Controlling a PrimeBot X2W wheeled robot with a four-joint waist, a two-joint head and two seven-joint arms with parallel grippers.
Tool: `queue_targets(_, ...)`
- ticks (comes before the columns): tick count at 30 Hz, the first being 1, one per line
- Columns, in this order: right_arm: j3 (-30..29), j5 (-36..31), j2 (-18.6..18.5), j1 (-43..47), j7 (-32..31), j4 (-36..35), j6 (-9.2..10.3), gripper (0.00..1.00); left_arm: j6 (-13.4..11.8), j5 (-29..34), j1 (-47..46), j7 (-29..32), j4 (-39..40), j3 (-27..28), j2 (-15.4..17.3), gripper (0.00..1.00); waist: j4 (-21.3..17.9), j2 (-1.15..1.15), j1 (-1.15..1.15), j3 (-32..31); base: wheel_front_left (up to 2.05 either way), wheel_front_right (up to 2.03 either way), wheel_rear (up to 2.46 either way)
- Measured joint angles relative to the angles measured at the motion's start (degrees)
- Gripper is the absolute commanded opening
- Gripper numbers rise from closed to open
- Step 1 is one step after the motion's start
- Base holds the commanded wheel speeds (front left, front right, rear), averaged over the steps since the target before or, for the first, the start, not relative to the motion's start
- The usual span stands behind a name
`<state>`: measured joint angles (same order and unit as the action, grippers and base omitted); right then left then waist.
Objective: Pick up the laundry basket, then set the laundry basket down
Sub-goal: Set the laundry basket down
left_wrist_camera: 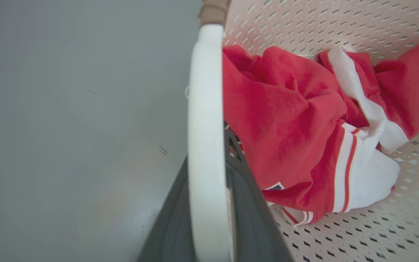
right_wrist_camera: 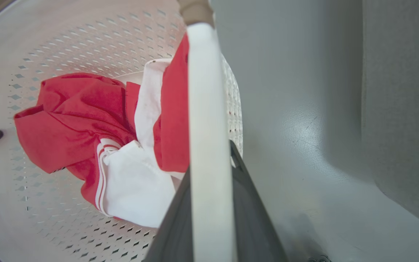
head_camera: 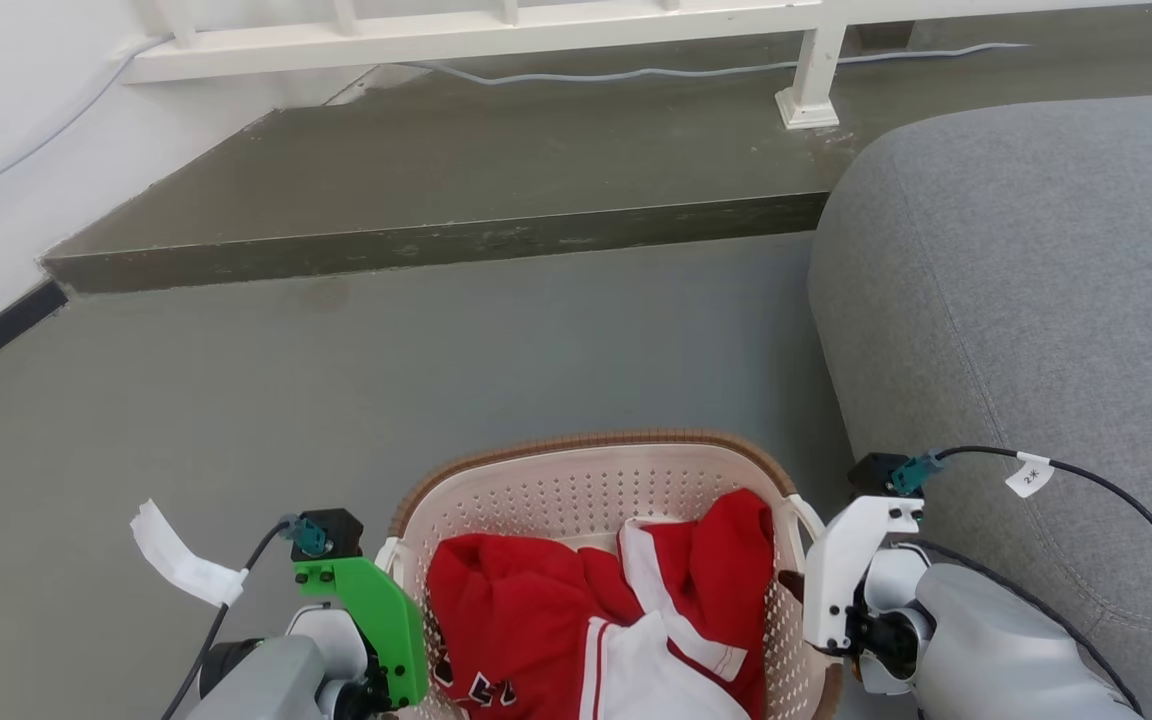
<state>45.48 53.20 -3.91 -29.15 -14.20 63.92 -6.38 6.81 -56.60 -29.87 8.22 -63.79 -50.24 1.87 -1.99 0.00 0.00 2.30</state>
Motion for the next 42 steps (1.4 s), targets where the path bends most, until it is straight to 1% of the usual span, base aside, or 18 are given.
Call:
queue_targets(11,0.6,0.5,0.0,0.0,-0.4,0.5,0.0,0.0,0.0,-0.7,0.0,0.6,-0.1,-0.5,0.0,0.0,-0.2,0.0,0.0,0.6,0.0,0.0,0.0)
queue_targets(22,1.2,0.7,0.0,-2.0,-0.4,0.5,0.0,0.0,0.0,-0.7,-1.3,-0.3,-0.3,-0.5,0.0,0.0,-0.5,0.0,0.0,3.5,0.0,0.0,0.0)
queue_targets(31,1.1,0.7,-0.3,-5.2,1.4,0.4,0.01,0.0,0.0,-0.7,-4.9,-2.1,-0.3,-0.4,0.0,0.0,-0.9,0.0,0.0,7.8,0.0,0.0,0.0)
queue_targets(42,0.9,0.6,-1.4,-9.6,5.1,-0.4,-0.01,0.0,0.0,-0.8,-8.9,-5.9,0.6,0.3,0.0,0.0,-1.2,0.0,0.0,14.9,0.0,0.0,0.0)
